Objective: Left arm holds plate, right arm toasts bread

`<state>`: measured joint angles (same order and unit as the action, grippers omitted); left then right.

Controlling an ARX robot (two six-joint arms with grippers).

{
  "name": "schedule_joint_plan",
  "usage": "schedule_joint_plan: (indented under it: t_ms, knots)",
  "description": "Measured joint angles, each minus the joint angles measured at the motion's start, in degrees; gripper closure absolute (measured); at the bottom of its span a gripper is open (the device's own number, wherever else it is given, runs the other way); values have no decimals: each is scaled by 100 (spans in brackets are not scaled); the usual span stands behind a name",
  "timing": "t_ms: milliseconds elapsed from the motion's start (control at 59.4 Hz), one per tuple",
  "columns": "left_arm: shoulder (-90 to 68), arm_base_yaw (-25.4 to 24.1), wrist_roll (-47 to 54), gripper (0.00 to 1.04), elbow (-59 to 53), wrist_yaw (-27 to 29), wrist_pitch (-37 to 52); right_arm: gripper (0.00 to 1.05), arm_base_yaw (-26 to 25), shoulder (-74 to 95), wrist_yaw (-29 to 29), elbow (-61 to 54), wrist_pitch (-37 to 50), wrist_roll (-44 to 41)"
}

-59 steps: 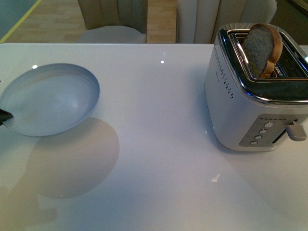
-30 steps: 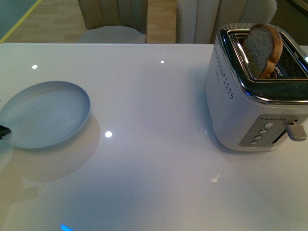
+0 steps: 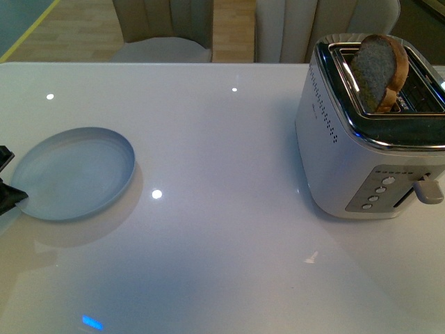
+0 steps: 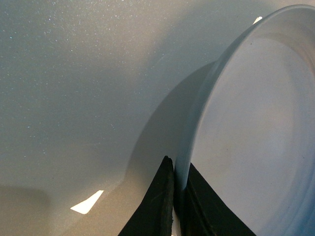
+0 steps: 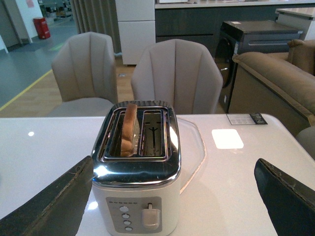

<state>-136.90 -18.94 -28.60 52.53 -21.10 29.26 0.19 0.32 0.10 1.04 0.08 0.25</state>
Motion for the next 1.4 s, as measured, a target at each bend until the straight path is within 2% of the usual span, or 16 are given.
schedule_joint_plan:
  t_ms: [640, 876, 1112, 1398]
  knots:
    - [-192, -9, 4, 102, 57, -98, 199, 9, 0, 0, 0, 0, 0, -2]
    - [13, 20, 9, 44, -94, -118, 234, 9, 0, 0, 0, 0, 0, 0]
    - [540, 20, 35, 7, -380, -79, 208, 9, 0, 0, 0, 0, 0, -2]
    - [1840, 269, 201, 7, -970, -4, 256, 9, 0, 0, 0, 0, 0, 0]
